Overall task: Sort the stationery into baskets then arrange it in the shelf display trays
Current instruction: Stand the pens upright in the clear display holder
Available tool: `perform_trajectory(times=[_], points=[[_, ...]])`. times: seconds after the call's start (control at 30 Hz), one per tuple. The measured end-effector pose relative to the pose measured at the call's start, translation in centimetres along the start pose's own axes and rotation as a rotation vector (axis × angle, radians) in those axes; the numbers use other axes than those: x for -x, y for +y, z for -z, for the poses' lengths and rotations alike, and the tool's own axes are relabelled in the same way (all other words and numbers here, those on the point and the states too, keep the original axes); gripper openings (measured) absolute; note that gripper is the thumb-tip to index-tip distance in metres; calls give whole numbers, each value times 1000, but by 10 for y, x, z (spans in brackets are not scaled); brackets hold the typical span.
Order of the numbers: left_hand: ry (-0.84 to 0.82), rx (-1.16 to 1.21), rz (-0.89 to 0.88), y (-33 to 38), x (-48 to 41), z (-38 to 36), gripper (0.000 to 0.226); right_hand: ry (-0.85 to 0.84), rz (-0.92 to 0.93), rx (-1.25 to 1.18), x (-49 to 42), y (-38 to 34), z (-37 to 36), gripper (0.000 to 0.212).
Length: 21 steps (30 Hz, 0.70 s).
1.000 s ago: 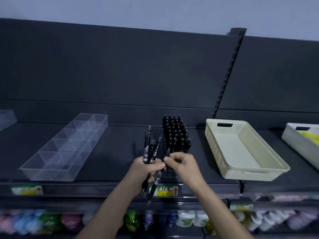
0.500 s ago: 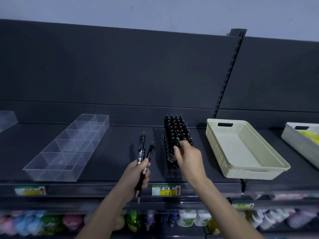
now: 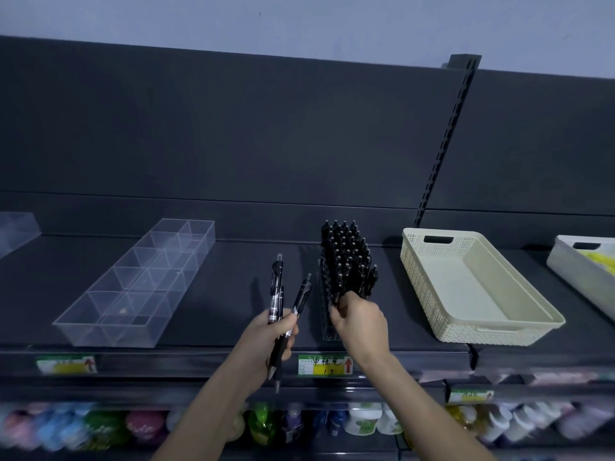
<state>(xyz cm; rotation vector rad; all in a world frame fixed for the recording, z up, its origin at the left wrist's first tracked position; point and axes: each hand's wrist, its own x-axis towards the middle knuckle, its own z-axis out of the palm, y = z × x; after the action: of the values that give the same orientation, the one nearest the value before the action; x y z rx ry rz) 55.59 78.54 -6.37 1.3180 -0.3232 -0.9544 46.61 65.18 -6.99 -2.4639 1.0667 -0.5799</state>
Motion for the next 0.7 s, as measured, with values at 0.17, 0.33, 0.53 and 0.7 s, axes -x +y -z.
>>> perform_trajectory(times=[0.17,0.33,0.53,0.7], points=[[1,28,5,0,4,-2,10,2,-41,-74,5,1,0,24],[-32,-28,-25,3,7,-8,12,29,-45,-456,17,-5,22,21],[-71,-171,-79,4,8,-30,15,-233,-97,-879,20,-21,36,36],[-78,-233,-93,8,10,-33,22,-252,-143,-985,20,-12,44,32]])
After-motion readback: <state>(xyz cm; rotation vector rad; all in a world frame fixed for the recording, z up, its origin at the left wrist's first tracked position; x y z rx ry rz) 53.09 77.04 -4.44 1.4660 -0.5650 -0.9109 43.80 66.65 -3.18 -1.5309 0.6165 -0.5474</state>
